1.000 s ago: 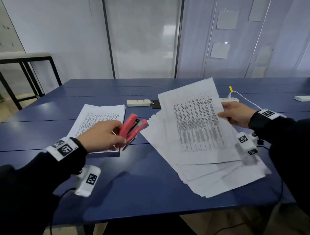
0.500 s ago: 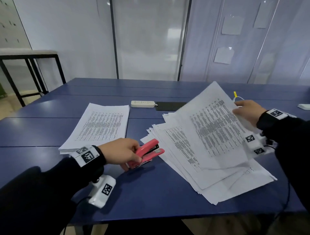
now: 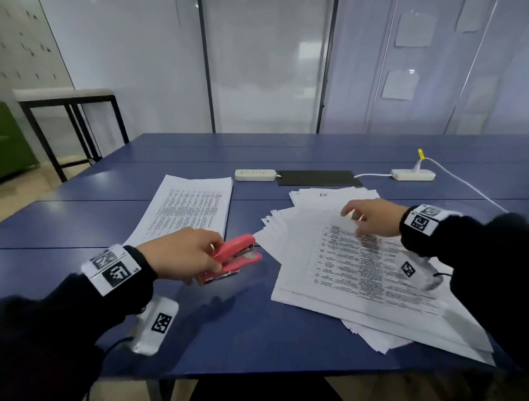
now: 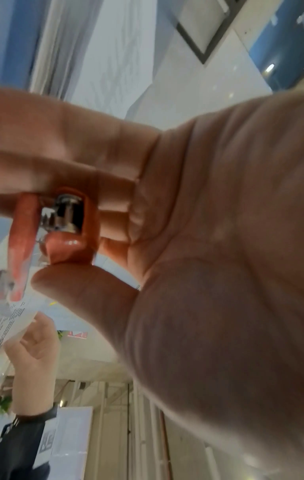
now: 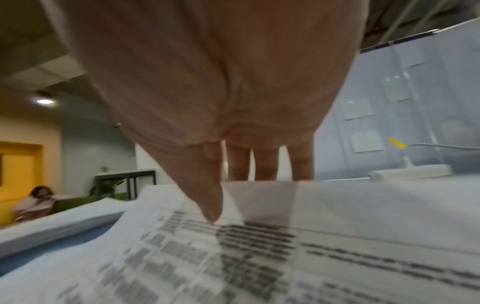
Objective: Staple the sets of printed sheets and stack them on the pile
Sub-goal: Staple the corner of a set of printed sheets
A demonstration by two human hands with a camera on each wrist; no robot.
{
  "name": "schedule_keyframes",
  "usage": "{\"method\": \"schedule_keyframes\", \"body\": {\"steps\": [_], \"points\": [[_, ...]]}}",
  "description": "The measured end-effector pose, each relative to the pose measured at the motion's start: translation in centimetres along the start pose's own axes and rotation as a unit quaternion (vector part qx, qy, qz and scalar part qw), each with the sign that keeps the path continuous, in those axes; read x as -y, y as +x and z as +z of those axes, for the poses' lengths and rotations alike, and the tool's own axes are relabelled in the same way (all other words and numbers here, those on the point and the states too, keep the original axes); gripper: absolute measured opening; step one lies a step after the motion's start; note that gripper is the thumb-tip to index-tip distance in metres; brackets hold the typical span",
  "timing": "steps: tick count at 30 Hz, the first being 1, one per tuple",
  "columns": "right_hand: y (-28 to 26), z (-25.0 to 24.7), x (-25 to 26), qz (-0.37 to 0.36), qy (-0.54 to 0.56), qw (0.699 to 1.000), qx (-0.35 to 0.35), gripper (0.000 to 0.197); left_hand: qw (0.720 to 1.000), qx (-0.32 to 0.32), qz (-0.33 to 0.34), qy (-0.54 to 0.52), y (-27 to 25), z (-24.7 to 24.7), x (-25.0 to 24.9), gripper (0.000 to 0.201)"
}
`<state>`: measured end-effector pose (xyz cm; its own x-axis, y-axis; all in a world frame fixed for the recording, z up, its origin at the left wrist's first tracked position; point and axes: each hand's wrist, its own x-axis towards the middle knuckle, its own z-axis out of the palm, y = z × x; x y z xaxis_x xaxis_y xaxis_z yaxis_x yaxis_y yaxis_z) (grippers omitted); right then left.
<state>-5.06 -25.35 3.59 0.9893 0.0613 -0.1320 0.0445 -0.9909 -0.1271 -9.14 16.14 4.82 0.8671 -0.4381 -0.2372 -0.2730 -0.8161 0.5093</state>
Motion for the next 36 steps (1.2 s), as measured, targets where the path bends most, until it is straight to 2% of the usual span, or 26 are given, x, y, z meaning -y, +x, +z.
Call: {"method": "schedule_keyframes", "body": {"steps": [2,3,6,7,11,15,17,20,21,24,29,33,36], "points": [[0.0,1.5,1.9,-0.029,0.036,0.998,-0.030,0.073,0.999,-0.016,-0.009,0.039,0.0,-0.1,0.4,0.013],[-0.1,2.0,3.0,-0.047,0.048,0.998,-0.020,0.078,0.998,-0.024,-0.009,0.064,0.2,-0.1,0.4,0.013],[-0.5,3.2,5.3,-0.077,0.047,0.993,0.079,0.073,0.993,-0.025,0.012,0.113,1.3,0.3,-0.7,0.017],[-0.5,3.5,5.5,-0.090,0.046,0.991,0.091,0.072,0.992,-0.021,0.024,0.123,2.0,0.5,-1.2,0.017],[-0.1,4.3,4.6,-0.118,0.103,0.982,0.106,0.075,0.985,-0.028,0.085,0.149,5.2,1.2,-3.7,0.027],[0.0,5.1,2.7,-0.115,0.194,0.966,0.128,0.095,0.981,-0.055,0.121,0.144,9.0,2.4,-6.9,0.029],[0.1,5.8,1.6,-0.108,0.291,0.944,0.112,0.105,0.982,-0.065,0.128,0.122,10.8,3.5,-8.2,0.030],[0.2,7.0,0.2,-0.088,0.469,0.875,0.080,0.122,0.981,-0.064,0.134,0.123,12.9,5.2,-9.4,0.032],[0.1,7.1,0.2,-0.088,0.498,0.860,0.073,0.118,0.981,-0.059,0.136,0.125,13.4,5.6,-9.7,0.033],[-0.3,6.7,0.5,-0.108,0.541,0.830,0.075,0.088,0.979,-0.045,0.142,0.137,14.6,6.2,-10.2,0.035],[-0.5,6.5,0.5,-0.121,0.548,0.821,0.104,0.063,0.964,-0.038,0.176,0.198,15.1,6.5,-10.5,0.036],[-0.6,6.6,0.2,-0.111,0.562,0.813,0.107,0.059,0.933,-0.046,0.231,0.270,15.1,6.9,-11.1,0.027],[-0.4,6.8,-0.1,-0.113,0.551,0.820,0.107,0.058,0.921,-0.022,0.247,0.301,15.4,6.7,-11.4,0.025]]}}
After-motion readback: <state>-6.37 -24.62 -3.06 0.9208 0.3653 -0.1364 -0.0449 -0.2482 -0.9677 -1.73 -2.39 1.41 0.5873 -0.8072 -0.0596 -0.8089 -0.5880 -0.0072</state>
